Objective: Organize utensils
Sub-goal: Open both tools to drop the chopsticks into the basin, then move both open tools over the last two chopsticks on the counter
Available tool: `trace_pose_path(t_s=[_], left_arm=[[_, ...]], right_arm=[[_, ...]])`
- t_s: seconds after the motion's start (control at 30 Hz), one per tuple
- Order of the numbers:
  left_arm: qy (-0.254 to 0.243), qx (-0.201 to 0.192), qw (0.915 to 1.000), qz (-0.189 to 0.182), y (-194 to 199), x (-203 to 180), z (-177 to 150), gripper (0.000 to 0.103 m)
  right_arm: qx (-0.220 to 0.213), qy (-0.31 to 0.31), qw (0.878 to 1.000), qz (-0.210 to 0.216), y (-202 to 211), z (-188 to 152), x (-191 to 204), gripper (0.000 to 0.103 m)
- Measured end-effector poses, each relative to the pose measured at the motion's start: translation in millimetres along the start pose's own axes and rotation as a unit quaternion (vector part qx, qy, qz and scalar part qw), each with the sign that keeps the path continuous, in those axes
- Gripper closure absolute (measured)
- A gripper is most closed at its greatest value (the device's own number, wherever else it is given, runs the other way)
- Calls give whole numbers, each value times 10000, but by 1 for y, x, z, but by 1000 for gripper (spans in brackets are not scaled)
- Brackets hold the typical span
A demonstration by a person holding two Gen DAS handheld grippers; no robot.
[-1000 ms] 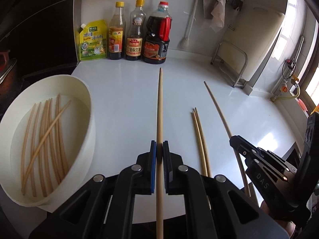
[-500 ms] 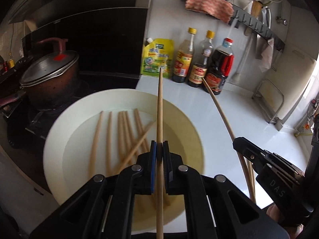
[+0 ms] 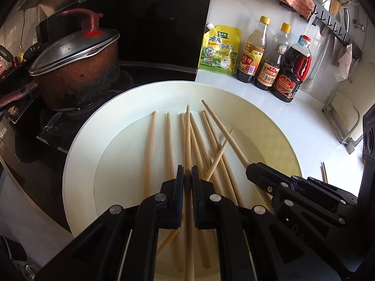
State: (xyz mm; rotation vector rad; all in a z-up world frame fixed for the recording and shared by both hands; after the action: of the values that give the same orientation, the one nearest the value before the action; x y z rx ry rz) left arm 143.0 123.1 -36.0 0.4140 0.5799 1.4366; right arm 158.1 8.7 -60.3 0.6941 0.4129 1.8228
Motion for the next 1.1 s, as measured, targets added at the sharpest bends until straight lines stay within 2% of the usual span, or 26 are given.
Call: trace_pose_path(t_s=[0.07,0.13,0.23,0.63,0.93,1.1], left_arm=[[67,60,10000,12,-4,3,-3,95],[156,97,9998,14,-4,6,-5,80],[193,8,9998,94,-1,9,-5,66],[146,-121,9993,322,19,12,-8,62],[59,-274,9988,392,43,3,-14,59],[67,-322,9991,282,57,-9,-19,58]], right_arm=[[46,-31,10000,13,-2,-2,-1,97],[36,-43,10000,21,-1,-4,-2,95],[-119,-17,9999,-84,5,-4,-4,93],[-427,-106,9990,-46,32,-2,-8,93],[-704,-223,9972,-142,72,-8,-19,91],[-796,-367,9958,-260,99,-19,-35,89]])
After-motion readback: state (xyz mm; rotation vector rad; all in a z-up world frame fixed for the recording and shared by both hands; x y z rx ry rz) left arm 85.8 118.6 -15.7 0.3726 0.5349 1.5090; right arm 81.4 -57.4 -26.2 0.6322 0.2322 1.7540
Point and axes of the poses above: each gripper's, at about its wrist camera, not at the fingertips, and y roughly against the way its jaws point, x to its left, z to its top, the point moved 4 cm from there along -y, roughly the way its jaws point, and after that the axes turned 13 degrees about -x, right-handed, at the moved point
